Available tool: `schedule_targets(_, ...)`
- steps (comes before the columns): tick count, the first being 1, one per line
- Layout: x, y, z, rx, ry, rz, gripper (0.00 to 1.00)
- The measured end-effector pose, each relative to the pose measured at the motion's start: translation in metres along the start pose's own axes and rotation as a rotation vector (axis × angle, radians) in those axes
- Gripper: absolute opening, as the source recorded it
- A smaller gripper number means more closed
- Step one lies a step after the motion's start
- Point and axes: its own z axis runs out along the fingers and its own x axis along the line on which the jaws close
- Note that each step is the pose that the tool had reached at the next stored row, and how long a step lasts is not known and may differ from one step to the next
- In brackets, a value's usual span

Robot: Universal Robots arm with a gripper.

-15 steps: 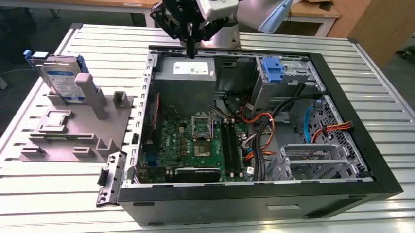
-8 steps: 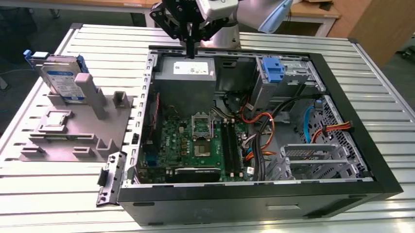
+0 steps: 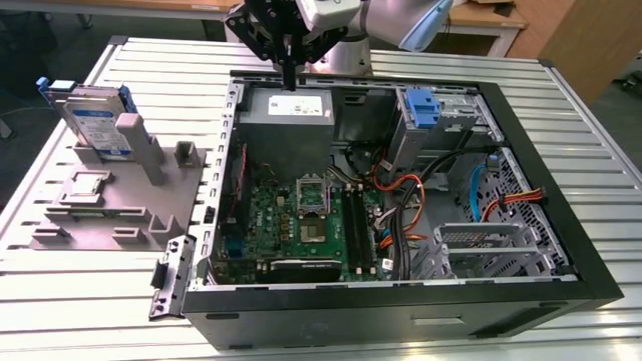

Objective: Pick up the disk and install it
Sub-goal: 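Reach for the disk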

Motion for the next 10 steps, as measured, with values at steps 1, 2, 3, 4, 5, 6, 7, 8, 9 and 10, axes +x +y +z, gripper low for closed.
schedule_targets(1,0.0001,0.0,0.0,0.0001,0.0001,0.0,0.1)
schedule_targets(2,0.0002,0.0,-0.0001,0.0001,0.0001,0.0,0.1)
schedule_targets(3,0.0004,0.0,0.0,0.0001,0.0,0.0,0.1)
schedule_targets(4,0.0007,0.0,0.0,0.0001,0.0,0.0,0.1)
schedule_targets(5,0.0012,-0.0001,0.0,0.0,0.0,0.0,0.1)
schedule_targets(6,0.0015,-0.0001,0.0,0.0,0.0,0.0,0.1)
schedule_targets(7,0.0021,-0.0002,0.0,0.0,0.0,0.0,0.1)
schedule_targets(8,0.0027,-0.0002,0.0001,0.0,0.0,0.0,0.1)
schedule_targets(9,0.0035,-0.0003,0.0001,0.0001,0.0001,0.0,0.1)
schedule_targets(10,0.0044,-0.0004,0.0001,0.0001,0.0001,0.0,0.1)
